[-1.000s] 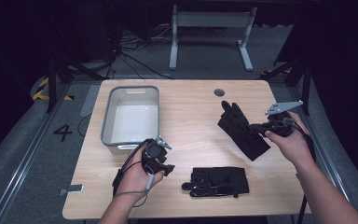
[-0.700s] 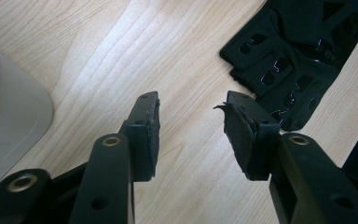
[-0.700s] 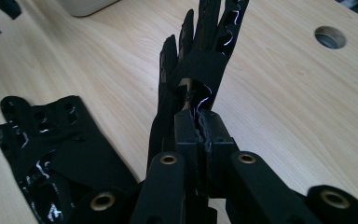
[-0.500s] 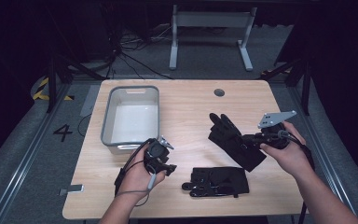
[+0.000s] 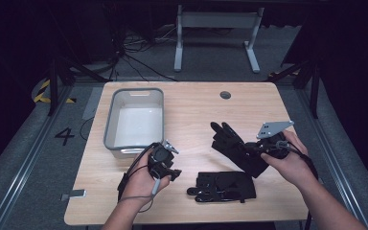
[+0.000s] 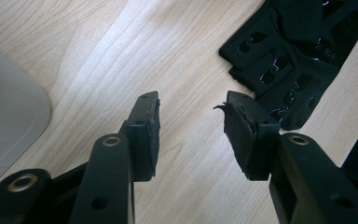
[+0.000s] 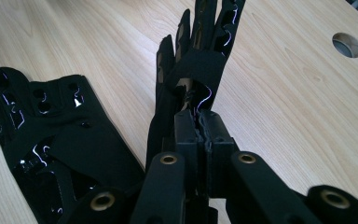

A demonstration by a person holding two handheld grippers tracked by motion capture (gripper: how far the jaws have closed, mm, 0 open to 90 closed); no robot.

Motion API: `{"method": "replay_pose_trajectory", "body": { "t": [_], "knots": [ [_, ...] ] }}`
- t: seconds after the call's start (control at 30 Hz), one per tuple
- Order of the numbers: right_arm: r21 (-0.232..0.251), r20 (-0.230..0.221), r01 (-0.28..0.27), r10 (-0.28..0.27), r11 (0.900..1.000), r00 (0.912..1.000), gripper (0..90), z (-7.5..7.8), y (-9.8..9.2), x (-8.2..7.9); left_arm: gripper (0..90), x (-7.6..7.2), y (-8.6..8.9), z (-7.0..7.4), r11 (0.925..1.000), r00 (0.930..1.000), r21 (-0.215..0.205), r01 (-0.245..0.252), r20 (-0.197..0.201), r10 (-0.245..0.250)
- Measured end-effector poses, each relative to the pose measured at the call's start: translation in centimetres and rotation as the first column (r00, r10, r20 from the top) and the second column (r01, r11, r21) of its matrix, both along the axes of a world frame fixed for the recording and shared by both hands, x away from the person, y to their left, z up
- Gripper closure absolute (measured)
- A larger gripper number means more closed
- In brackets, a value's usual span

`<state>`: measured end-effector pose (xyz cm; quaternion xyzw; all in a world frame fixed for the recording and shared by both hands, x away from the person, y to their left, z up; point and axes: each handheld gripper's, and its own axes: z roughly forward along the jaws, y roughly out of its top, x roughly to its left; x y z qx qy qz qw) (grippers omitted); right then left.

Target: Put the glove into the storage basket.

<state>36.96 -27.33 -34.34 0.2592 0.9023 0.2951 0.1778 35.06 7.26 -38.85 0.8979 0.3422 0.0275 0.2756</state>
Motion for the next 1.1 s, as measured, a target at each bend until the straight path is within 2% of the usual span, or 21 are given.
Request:
{"method": "replay_pose_trajectory", "body": {
  "t": [0.17,0.37,0.63,0.7,0.77,0.9,0.97,1.1],
  "knots": [
    [-0.027,0.011,-0.02,0.02,0.999,0.9997,87.0,-0.5,1.0,-0.9,56.1,0.0,0.0,0.0,1.0,1.0,0.001,0.002,0.001,-0.002],
    [-0.022,0.012,-0.042,0.042,0.999,0.999,86.4,-0.8,1.9,-1.7,55.8,-0.1,0.0,0.0,1.0,1.0,-0.002,0.002,0.005,-0.002],
    [-0.015,-0.043,-0.095,0.094,0.995,0.9947,86.1,-1.4,3.4,-3.5,55.5,-0.1,0.1,0.1,1.0,1.0,-0.004,0.003,0.003,-0.003],
    [-0.01,-0.07,-0.118,0.117,0.993,0.9907,85.9,-2.1,3.9,-4.7,55.5,-0.1,0.1,0.1,1.0,1.0,-0.004,0.001,0.002,-0.001],
    [-0.011,-0.078,-0.129,0.127,0.992,0.9888,85.8,-2.4,4.1,-4.9,55.5,-0.1,0.1,0.1,1.0,1.0,-0.006,0.0,0.002,0.0],
    [-0.027,-0.132,-0.171,0.166,0.985,0.9773,84.5,-4.2,4.9,-6.2,55.5,-0.2,0.0,0.1,1.0,1.0,-0.004,0.003,0.001,-0.003],
    [-0.024,-0.173,-0.18,0.174,0.983,0.9696,81.8,-5.2,5.1,-6.5,55.5,-0.2,0.0,0.2,1.0,1.0,-0.005,0.004,0.0,-0.004],
    [0.008,-0.231,-0.196,0.193,0.981,0.9537,75.1,-6.1,5.2,-6.7,55.5,-0.2,0.0,0.1,1.0,1.0,-0.006,0.006,-0.001,-0.006]
  ]
}}
